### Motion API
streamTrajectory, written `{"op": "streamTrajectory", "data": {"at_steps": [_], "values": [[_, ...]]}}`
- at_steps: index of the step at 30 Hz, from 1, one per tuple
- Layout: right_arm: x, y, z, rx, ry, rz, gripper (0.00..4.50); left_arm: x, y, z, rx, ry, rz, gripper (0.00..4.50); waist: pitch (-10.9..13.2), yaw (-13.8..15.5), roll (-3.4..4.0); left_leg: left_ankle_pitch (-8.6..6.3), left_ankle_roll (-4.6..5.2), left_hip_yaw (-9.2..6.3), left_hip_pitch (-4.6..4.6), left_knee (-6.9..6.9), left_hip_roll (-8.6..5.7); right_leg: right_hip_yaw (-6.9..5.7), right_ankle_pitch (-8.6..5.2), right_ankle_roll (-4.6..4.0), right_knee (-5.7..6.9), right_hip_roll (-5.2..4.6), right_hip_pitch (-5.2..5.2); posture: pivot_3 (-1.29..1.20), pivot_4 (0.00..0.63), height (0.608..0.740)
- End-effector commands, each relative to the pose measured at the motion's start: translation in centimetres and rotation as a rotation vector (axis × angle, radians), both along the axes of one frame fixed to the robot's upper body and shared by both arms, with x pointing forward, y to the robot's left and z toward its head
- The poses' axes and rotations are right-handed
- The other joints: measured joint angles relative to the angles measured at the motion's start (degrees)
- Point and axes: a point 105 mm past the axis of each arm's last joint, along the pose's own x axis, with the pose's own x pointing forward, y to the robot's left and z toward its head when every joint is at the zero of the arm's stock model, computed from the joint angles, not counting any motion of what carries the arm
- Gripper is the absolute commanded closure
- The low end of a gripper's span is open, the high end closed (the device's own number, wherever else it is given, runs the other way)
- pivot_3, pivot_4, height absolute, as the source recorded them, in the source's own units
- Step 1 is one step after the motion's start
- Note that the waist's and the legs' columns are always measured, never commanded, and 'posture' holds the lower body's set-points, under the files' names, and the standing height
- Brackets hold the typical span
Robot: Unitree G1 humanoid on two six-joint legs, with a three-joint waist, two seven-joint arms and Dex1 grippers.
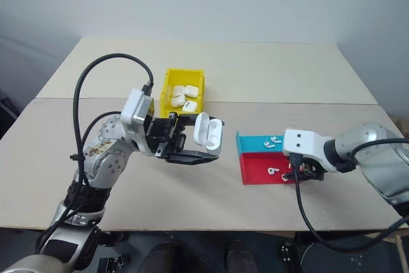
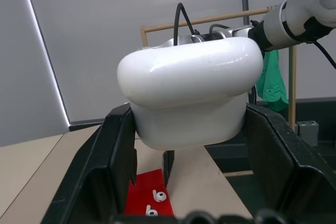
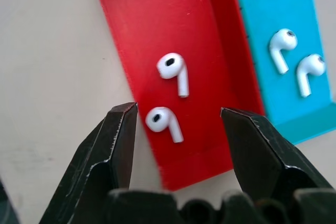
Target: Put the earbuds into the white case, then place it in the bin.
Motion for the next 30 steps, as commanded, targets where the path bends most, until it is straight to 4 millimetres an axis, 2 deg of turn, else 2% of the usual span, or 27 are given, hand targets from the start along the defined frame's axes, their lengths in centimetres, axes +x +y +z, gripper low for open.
{"op": "streamTrajectory", "data": {"at_steps": [1,10,22,24,30], "values": [[0.9,0.1,0.2,-0.045,-0.015,0.08,1.5,-0.4,0.5,0.6,-0.004,-0.04,0.024,1.71,0.0,-0.06,0.0,0.0,0.0,0.0,0.01,0.0,0.0,0.0,0.0,0.0,0.0,0.0,0.0,0.0,0.15,0.74],[2.1,1.2,-0.8,-0.052,0.04,0.185,1.5,-0.6,1.0,0.4,-0.005,-0.04,0.06,1.71,0.02,0.14,0.03,0.0,0.0,0.01,-0.01,0.01,0.0,0.0,0.0,0.0,-0.01,0.0,0.0,0.0,0.15,0.74],[1.8,1.9,-2.1,-0.069,0.083,0.243,1.5,-1.2,1.1,0.3,-0.003,-0.033,0.089,1.71,0.02,0.33,0.03,0.0,0.0,0.01,0.0,0.03,0.0,-0.01,0.0,-0.01,0.02,0.0,0.0,0.0,0.15,0.74],[2.0,2.0,-2.3,-0.075,0.079,0.243,1.88,-1.2,1.2,0.4,-0.003,-0.032,0.09,1.71,0.02,0.34,0.03,0.0,0.0,0.01,0.0,0.03,0.0,-0.01,0.0,-0.01,0.03,0.0,0.0,0.0,0.15,0.74],[2.2,2.1,-2.7,-0.08,0.08,0.238,1.88,-1.1,1.4,0.5,0.0,-0.035,0.099,1.71,0.01,0.35,0.03,0.0,0.0,0.01,0.0,0.04,0.0,-0.01,0.0,-0.01,0.03,0.0,0.0,0.0,0.15,0.74]]}}
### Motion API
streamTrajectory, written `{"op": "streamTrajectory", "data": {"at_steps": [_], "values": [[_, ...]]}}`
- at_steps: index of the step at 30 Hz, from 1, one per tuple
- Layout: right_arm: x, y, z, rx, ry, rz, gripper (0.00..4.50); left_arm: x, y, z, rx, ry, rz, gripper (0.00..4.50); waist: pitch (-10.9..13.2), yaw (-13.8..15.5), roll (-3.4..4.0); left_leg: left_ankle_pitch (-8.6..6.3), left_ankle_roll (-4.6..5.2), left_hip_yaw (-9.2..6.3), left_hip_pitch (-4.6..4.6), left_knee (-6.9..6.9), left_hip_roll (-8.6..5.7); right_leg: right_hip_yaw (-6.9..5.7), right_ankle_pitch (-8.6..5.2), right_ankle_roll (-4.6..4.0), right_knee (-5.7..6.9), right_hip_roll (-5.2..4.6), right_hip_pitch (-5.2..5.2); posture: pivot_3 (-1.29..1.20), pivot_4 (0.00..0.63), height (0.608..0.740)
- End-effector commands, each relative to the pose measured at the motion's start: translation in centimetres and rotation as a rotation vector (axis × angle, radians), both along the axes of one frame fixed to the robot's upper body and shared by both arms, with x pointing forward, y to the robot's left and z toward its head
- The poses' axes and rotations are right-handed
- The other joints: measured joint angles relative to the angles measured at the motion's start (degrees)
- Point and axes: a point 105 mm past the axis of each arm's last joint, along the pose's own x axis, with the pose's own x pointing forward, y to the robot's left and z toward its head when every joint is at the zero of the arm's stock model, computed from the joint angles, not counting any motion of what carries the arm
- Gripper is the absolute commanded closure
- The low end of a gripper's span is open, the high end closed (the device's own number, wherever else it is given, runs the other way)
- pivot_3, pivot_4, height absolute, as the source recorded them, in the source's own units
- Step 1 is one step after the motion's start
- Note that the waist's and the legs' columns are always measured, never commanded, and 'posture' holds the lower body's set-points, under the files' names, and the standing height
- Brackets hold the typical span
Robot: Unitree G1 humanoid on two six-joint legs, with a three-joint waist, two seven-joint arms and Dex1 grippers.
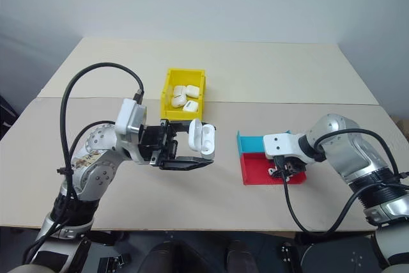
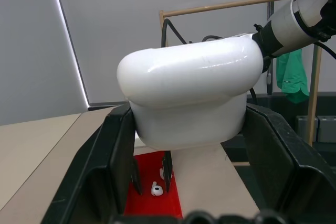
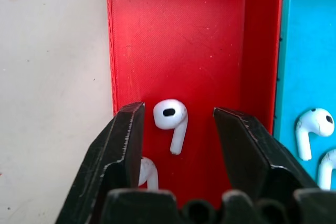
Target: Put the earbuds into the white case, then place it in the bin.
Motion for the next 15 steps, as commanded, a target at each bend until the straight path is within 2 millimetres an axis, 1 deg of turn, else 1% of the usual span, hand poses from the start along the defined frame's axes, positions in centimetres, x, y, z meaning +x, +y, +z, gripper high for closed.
{"op": "streamTrajectory", "data": {"at_steps": [1,10,13,15], "values": [[0.1,0.0,0.3,-0.008,-0.016,0.019,1.88,-0.4,0.3,1.1,-0.023,-0.045,0.0,1.71,0.0,0.01,0.0,0.0,0.0,0.0,0.0,0.0,0.0,0.0,0.0,0.0,0.0,0.0,0.0,0.0,0.15,0.74],[-0.2,-0.4,-0.6,-0.031,0.0,0.023,1.88,-0.6,0.3,1.1,-0.024,-0.046,0.008,1.71,0.0,0.02,0.0,0.0,0.0,0.0,0.01,0.01,0.0,0.0,0.0,0.0,0.0,0.0,0.02,0.0,0.15,0.74],[-0.3,-0.5,-0.7,-0.04,0.009,0.029,2.47,-0.6,0.3,1.2,-0.025,-0.047,0.011,1.71,0.0,0.02,0.0,0.0,0.0,0.0,0.06,0.01,0.0,0.0,0.0,0.0,0.01,0.0,0.06,0.0,0.15,0.74],[-0.3,-0.6,-1.0,-0.051,0.005,0.037,3.15,-0.6,0.2,1.2,-0.026,-0.048,0.012,1.71,0.0,0.02,0.0,0.0,0.0,0.0,0.07,0.01,0.0,0.0,0.0,0.0,0.01,0.0,0.08,0.0,0.15,0.74]]}}
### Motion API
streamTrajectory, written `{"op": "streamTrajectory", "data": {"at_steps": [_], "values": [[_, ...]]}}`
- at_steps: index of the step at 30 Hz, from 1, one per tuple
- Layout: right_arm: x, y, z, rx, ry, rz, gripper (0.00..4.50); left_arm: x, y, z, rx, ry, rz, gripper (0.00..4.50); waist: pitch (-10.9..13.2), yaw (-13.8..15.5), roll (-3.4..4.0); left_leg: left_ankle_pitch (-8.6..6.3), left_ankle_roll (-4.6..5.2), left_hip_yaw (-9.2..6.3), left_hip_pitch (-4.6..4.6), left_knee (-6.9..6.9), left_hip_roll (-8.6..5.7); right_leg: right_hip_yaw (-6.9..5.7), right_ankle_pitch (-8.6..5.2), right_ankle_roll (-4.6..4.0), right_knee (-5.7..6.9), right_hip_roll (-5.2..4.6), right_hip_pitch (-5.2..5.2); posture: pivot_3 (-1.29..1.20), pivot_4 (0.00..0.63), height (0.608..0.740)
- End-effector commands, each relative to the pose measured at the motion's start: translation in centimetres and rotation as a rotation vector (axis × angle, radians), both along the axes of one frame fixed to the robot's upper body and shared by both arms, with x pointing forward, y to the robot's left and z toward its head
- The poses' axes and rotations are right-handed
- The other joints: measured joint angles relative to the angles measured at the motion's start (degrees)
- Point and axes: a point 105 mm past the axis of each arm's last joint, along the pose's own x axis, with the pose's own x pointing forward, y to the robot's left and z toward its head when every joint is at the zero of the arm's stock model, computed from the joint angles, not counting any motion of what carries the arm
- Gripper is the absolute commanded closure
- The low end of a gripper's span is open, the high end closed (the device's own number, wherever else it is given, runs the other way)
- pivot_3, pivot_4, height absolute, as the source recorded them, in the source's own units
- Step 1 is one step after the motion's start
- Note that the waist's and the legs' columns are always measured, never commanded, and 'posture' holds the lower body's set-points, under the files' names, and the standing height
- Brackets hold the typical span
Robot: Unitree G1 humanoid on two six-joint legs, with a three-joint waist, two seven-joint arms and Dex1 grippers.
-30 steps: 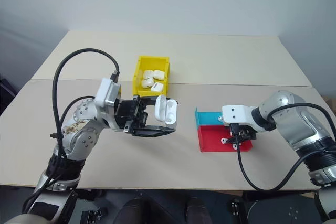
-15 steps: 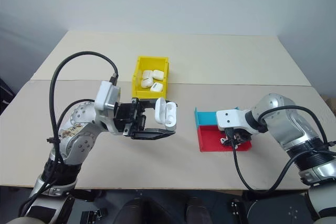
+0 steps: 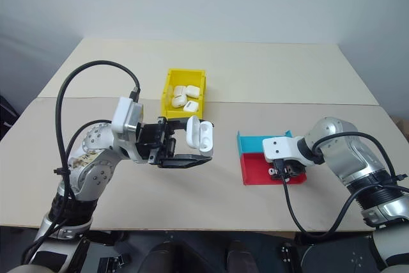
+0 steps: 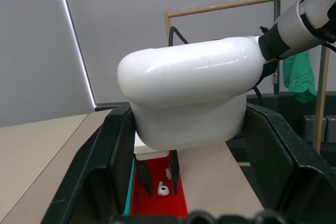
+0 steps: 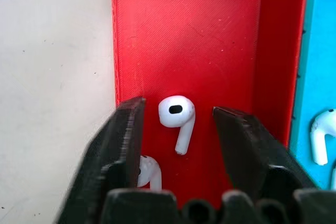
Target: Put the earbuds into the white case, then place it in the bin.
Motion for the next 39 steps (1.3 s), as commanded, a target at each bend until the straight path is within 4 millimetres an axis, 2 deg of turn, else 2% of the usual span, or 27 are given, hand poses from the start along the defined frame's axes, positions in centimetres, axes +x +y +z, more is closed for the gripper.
{"op": "streamTrajectory", "data": {"at_steps": [1,2,3,8,11,15,20,26,32,39], "values": [[-0.2,-0.3,-0.4,-0.018,0.003,0.012,3.45,-0.8,0.0,1.0,-0.021,-0.042,-0.009,1.71,0.0,0.0,0.0,0.0,0.0,0.0,0.0,0.0,0.0,0.0,0.0,0.0,0.0,0.0,0.0,0.0,0.15,0.74],[-0.2,-0.3,-0.5,-0.016,0.003,0.01,3.77,-0.8,0.1,1.0,-0.021,-0.042,-0.008,1.71,0.0,0.0,0.0,0.0,0.0,0.0,0.01,0.0,0.0,0.0,0.0,0.0,-0.01,0.0,0.02,0.0,0.15,0.74],[-0.2,-0.3,-0.5,-0.014,0.004,0.01,3.88,-0.8,0.1,1.0,-0.021,-0.041,-0.008,1.71,0.0,0.0,0.0,0.0,0.0,0.0,0.01,0.0,0.0,0.0,0.0,0.0,-0.01,0.0,0.03,0.0,0.15,0.74],[-0.1,-0.3,-0.2,0.014,-0.006,-0.021,3.88,-0.8,0.0,1.0,-0.022,-0.038,-0.009,1.71,0.0,0.01,0.0,0.0,0.0,0.0,0.13,0.0,0.0,0.0,0.0,0.0,0.0,0.0,0.12,0.0,0.15,0.74],[0.1,-0.2,1.4,0.087,-0.033,-0.073,3.88,-0.7,-0.1,1.0,-0.027,-0.032,-0.011,1.71,0.0,0.02,0.0,0.0,0.0,0.0,0.12,0.0,0.0,0.0,0.0,0.0,0.0,0.0,0.13,0.0,0.15,0.74],[-0.3,0.9,6.1,0.339,-0.057,-0.156,3.88,-0.4,-0.1,1.2,-0.038,-0.02,-0.026,1.71,0.02,0.16,0.04,0.0,0.0,0.0,0.07,-0.02,0.0,0.0,0.0,0.0,0.01,0.0,0.06,0.0,0.15,0.74],[-2.2,2.3,12.9,0.792,-0.149,-0.168,3.88,0.3,-0.4,2.0,-0.065,-0.001,-0.049,1.71,0.02,0.47,0.03,0.0,0.0,-0.02,0.04,-0.01,0.01,-0.01,0.0,0.0,0.01,0.0,0.06,0.0,0.15,0.74],[-5.0,3.7,17.5,1.173,-0.199,-0.139,3.88,0.9,-0.8,1.8,0.004,0.018,-0.091,1.71,0.02,0.49,0.03,0.0,0.0,-0.03,0.03,-0.01,0.0,-0.02,0.0,0.0,0.01,0.0,0.06,0.0,0.15,0.74],[-6.5,5.9,19.8,1.377,-0.171,-0.068,3.88,2.0,-1.9,2.1,0.059,0.036,-0.104,1.71,0.02,0.31,0.04,0.0,0.0,-0.03,0.03,-0.01,0.01,0.0,0.0,0.0,0.02,0.02,0.07,0.0,0.15,0.74],[-7.1,8.4,19.3,1.397,-0.136,-0.032,3.88,2.0,-2.6,2.3,0.063,0.018,-0.128,1.71,0.02,0.3,0.04,-0.01,0.01,-0.04,-0.08,-0.05,0.01,-0.01,0.0,0.0,-0.02,0.02,-0.02,0.0,0.15,0.74]]}}
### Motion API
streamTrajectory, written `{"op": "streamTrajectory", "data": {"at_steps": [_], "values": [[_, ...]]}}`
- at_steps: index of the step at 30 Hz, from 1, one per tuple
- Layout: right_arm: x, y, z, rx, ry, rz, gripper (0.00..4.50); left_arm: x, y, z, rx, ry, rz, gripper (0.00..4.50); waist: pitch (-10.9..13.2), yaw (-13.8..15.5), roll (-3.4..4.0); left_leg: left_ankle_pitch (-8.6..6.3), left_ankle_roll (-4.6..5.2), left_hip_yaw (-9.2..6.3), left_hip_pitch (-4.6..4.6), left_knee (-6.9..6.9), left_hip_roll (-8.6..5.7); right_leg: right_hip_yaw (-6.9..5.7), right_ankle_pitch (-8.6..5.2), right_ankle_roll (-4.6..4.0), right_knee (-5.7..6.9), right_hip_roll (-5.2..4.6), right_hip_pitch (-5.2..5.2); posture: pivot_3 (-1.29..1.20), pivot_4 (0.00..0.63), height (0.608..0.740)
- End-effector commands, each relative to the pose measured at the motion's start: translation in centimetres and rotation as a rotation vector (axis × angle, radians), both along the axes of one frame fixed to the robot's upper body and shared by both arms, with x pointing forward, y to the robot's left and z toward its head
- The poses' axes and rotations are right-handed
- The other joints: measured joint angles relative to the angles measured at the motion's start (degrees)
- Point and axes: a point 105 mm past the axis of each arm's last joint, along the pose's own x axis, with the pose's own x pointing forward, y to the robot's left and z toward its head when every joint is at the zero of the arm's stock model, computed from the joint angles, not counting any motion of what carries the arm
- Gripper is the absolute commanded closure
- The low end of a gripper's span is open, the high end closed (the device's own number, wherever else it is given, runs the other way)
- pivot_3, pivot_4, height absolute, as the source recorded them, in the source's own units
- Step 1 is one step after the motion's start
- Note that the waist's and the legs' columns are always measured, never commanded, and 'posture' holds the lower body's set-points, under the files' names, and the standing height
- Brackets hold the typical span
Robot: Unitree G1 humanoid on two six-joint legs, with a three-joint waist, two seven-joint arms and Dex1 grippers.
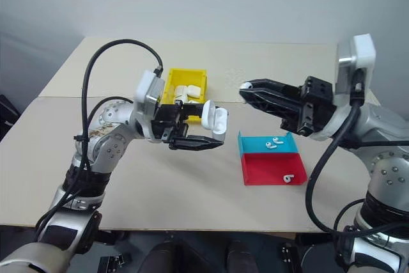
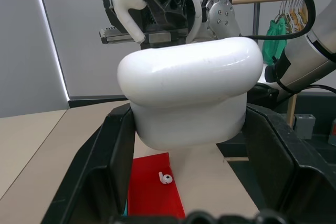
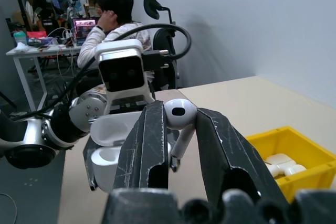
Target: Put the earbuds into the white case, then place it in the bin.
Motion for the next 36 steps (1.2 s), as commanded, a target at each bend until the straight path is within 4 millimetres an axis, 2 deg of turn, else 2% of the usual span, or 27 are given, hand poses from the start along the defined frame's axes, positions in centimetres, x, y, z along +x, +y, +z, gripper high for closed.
{"op": "streamTrajectory", "data": {"at_steps": [1,9,24,25,26,33,34,36], "values": [[-0.9,1.2,0.5,0.011,-0.05,0.03,3.88,-0.3,-0.4,0.8,-0.011,-0.048,-0.011,1.71,0.0,0.01,0.0,0.0,0.0,0.0,0.0,0.0,0.0,0.0,0.0,0.0,0.01,0.0,0.0,0.0,0.15,0.74],[0.1,2.3,-1.0,-0.028,-0.04,0.004,3.88,-0.2,-0.4,1.0,-0.016,-0.056,-0.007,1.71,0.0,-0.03,0.0,0.0,0.0,-0.01,-0.01,0.01,0.0,-0.01,0.0,0.0,0.0,0.0,0.0,0.0,0.15,0.74],[0.2,1.9,-2.8,-0.129,-0.029,0.014,3.88,0.0,-0.1,0.9,-0.036,-0.067,0.022,1.71,0.0,0.0,0.0,0.0,0.0,-0.01,-0.01,0.01,0.0,-0.01,0.0,0.0,0.0,0.0,-0.02,0.0,0.15,0.74],[0.2,1.9,-2.8,-0.133,-0.028,0.017,3.16,0.0,-0.1,0.9,-0.037,-0.067,0.023,1.71,0.0,0.0,0.0,0.0,0.0,-0.01,-0.02,0.01,0.0,-0.01,0.0,0.0,0.0,0.0,-0.02,0.0,0.15,0.74],[0.2,1.9,-2.9,-0.137,-0.026,0.025,2.92,0.0,-0.1,1.0,-0.039,-0.07,0.026,1.71,0.0,-0.01,0.0,0.0,0.0,-0.01,-0.01,0.01,0.0,-0.01,0.0,0.0,0.0,0.0,-0.02,0.0,0.15,0.74],[0.0,1.6,-2.8,-0.162,-0.051,0.045,0.43,0.3,-0.1,1.1,-0.053,-0.08,0.044,1.71,0.0,0.02,0.0,0.0,0.0,-0.01,-0.02,0.01,0.0,-0.01,0.0,0.0,-0.01,0.0,-0.02,0.0,0.15,0.74],[0.1,1.6,-2.7,-0.162,-0.053,0.043,0.15,0.3,-0.1,1.1,-0.054,-0.08,0.045,1.71,0.0,0.02,0.0,0.0,0.0,-0.01,-0.02,0.01,0.0,-0.01,0.0,0.0,-0.01,0.0,-0.02,0.0,0.15,0.74],[0.4,1.3,-2.1,-0.152,-0.066,0.031,0.07,0.3,-0.1,1.1,-0.057,-0.081,0.045,1.71,0.0,0.03,0.0,0.0,0.01,-0.01,-0.01,0.01,0.0,-0.01,0.0,0.0,0.0,0.0,-0.02,0.0,0.15,0.74]]}}
